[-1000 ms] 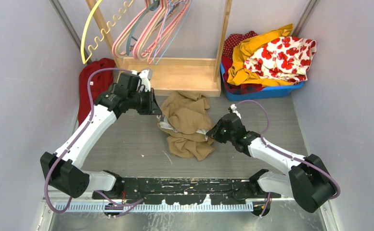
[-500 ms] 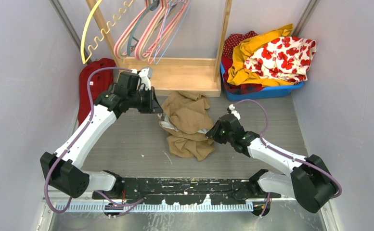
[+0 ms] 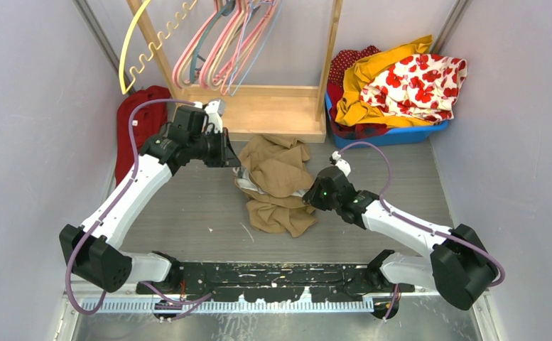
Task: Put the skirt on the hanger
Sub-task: Flatten out the skirt at the center of the board.
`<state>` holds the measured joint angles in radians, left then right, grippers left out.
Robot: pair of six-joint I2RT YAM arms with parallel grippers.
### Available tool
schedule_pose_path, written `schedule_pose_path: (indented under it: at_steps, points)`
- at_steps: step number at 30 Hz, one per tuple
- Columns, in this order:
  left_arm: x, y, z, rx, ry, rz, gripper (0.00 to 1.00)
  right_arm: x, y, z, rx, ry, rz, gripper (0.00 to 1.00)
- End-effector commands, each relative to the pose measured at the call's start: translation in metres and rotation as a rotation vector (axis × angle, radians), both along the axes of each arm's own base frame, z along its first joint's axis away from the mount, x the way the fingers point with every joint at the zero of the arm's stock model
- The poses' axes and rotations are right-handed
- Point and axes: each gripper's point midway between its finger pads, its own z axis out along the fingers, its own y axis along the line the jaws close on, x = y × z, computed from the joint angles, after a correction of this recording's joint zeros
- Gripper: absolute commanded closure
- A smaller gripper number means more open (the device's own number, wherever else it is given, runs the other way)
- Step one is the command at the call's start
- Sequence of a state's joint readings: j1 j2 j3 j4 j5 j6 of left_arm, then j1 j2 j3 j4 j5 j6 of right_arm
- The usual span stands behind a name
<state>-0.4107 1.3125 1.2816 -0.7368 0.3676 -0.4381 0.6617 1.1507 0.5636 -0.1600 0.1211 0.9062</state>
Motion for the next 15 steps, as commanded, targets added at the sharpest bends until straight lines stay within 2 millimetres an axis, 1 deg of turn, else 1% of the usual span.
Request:
schedule_pose_path:
  at_steps: [1, 4, 7, 10, 15]
  points:
    - [0.0074, -0.0052, 0.0250, -0.044, -0.080, -0.017, 1.00, 0.0148, 0.0033, 0.0164, -0.067, -0.067, -0.001, 0.80]
    - [0.0076, -0.0050, 0.0259, -0.044, -0.082, -0.017, 1.00, 0.0147, 0.0056, 0.0157, -0.104, -0.069, 0.011, 0.79]
    - [0.0083, -0.0052, 0.0260, -0.043, -0.083, -0.017, 1.00, 0.0135, 0.0083, 0.0131, -0.125, -0.066, 0.022, 0.75]
    - [0.0086, -0.0056, 0.0271, -0.043, -0.085, -0.019, 1.00, 0.0138, 0.0089, 0.0142, -0.139, -0.073, 0.020, 0.77]
    - [0.0094, -0.0056, 0.0276, -0.041, -0.086, -0.021, 1.00, 0.0116, 0.0026, 0.0101, -0.192, -0.062, 0.013, 0.78]
